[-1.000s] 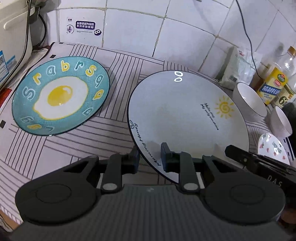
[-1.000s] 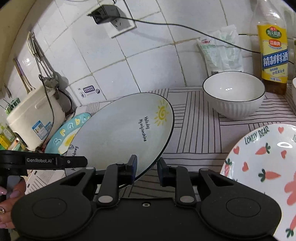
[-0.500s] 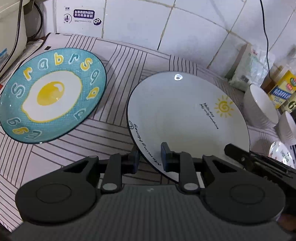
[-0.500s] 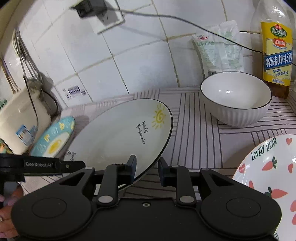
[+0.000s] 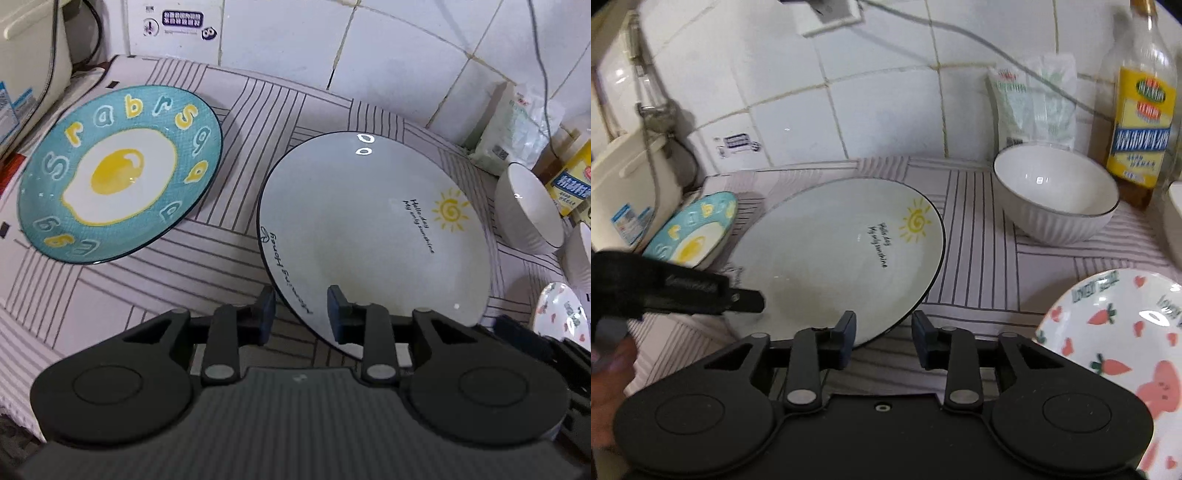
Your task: Organize plates and bowls
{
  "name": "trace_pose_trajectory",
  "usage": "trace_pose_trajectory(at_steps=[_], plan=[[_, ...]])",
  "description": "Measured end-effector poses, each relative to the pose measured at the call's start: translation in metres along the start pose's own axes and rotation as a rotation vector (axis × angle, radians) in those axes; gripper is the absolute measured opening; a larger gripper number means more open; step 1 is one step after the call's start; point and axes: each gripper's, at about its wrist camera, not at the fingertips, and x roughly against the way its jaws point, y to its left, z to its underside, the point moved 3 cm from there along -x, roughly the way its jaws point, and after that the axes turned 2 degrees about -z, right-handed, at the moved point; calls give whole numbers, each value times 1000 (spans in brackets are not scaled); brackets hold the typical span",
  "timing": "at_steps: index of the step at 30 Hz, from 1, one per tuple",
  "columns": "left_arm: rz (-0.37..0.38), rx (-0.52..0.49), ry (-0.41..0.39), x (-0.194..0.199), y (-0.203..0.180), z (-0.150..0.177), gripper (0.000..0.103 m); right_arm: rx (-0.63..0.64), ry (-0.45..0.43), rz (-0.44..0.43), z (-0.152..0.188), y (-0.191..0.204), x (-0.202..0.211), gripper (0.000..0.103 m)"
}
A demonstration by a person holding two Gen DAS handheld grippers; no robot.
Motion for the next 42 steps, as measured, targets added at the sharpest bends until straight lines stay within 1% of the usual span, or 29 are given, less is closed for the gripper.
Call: trace_pose_trajectory(at_steps=[2, 4, 7, 10, 12, 14, 17, 21, 28, 31, 34, 35, 37, 42], plan=[[0, -4, -5, 13, -2, 2, 34, 23, -24, 0, 1, 2, 19, 43], [7, -18, -11, 27, -6, 4, 36, 40, -49, -6, 2, 2, 38, 48], [18, -56, -27, 46, -17, 7, 38, 49, -90, -15, 2, 0, 68, 54], [39, -103, -47, 66, -31, 10, 41, 51, -128, -4, 3, -3, 94, 58], [60, -134, -57, 79, -42, 12, 41, 40, -150, 7, 2, -6, 111, 59], [84, -164, -64, 90, -53, 14, 42, 42, -142, 12, 3, -9, 126, 59], [119, -209, -67, 106, -70, 19, 45, 64, -149, 30, 3, -9, 154, 59], [157, -269, -66, 120, -94, 25, 47, 59, -166, 39, 12, -17, 186, 61], [199, -345, -48, 121, -131, 41, 49, -34, -198, 128, 36, -52, 207, 62], [211, -380, -28, 115, -145, 49, 51, -66, -228, 153, 46, -67, 212, 65], [215, -406, 5, 107, -157, 57, 54, -109, -243, 167, 55, -79, 215, 65], [219, -413, 18, 104, -160, 60, 54, -130, -250, 165, 57, -84, 215, 65], [221, -424, 29, 100, -166, 65, 60, -169, -254, 179, 63, -94, 213, 65], [217, -453, 57, 79, -180, 76, 66, -213, -226, 223, 81, -115, 195, 65]])
